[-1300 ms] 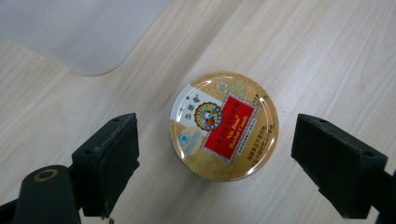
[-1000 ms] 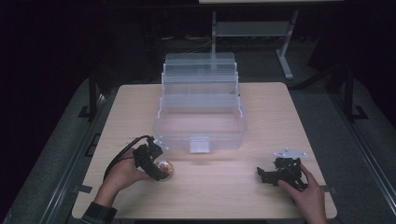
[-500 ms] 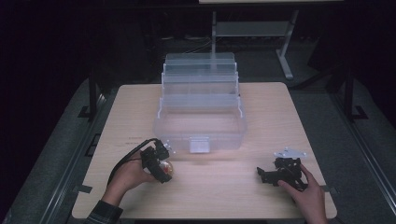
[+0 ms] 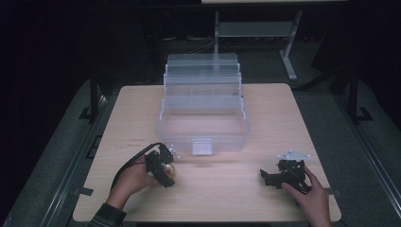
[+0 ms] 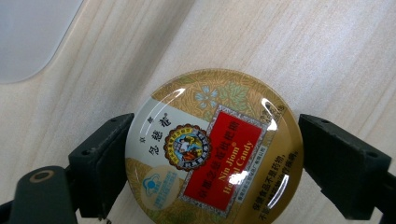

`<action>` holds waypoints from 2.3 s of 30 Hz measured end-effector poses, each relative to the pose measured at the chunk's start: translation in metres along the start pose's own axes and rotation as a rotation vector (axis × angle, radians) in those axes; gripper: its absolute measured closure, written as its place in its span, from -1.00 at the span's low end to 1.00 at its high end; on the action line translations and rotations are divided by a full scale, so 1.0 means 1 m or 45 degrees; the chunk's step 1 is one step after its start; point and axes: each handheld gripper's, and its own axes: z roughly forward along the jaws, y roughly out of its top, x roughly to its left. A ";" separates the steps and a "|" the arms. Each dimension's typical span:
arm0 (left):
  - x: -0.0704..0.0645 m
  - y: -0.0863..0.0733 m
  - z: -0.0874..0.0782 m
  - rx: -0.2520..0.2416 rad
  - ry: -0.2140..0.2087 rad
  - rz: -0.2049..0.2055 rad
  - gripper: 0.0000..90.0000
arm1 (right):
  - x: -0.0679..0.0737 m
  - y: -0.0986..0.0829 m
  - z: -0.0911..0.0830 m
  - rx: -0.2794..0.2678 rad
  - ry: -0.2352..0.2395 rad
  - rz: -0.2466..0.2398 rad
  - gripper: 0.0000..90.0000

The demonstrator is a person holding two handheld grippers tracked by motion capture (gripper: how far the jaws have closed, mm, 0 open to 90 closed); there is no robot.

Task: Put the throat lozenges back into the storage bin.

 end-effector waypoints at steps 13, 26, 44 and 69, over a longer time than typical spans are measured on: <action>0.001 -0.002 -0.002 -0.010 0.007 -0.006 -0.57 | 0.000 0.000 0.000 0.000 0.000 -0.001 -1.00; 0.001 -0.003 -0.008 -0.028 0.002 -0.021 -0.57 | 0.000 0.000 0.000 0.001 0.000 0.000 -1.00; -0.002 -0.003 -0.036 -0.080 0.001 -0.006 -0.57 | 0.000 0.000 0.000 0.000 0.000 0.000 -1.00; -0.001 0.009 -0.065 -0.093 0.014 0.027 -0.57 | 0.000 0.000 0.000 0.001 0.000 0.000 -1.00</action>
